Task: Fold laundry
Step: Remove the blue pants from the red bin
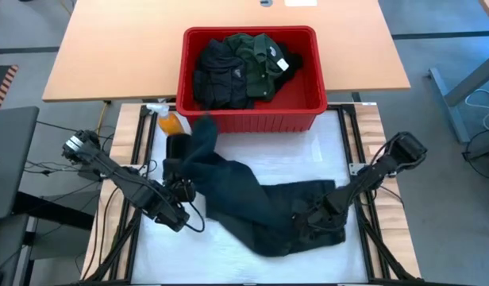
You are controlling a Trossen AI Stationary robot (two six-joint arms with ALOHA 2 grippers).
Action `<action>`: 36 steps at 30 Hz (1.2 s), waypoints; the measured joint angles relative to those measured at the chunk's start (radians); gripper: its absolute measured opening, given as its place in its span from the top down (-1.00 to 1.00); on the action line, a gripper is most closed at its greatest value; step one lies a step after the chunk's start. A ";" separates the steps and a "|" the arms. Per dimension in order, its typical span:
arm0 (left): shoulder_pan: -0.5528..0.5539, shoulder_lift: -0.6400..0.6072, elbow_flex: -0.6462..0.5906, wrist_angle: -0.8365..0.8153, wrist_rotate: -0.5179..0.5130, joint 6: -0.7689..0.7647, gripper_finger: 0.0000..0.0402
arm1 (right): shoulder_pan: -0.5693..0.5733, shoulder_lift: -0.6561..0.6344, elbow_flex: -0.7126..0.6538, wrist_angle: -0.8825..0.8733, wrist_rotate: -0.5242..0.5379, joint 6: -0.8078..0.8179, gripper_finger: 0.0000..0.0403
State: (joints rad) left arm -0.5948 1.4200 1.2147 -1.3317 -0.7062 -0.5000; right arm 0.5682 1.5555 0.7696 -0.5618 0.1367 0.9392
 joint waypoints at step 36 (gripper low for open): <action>-0.122 0.000 -0.256 0.290 0.967 -0.027 1.00 | -0.014 -0.056 -0.006 0.110 -0.007 0.126 0.76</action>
State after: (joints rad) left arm -0.7167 1.4200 0.9585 -1.0413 0.2603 -0.5275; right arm 0.5537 1.4990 0.7635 -0.4519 0.1299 1.0657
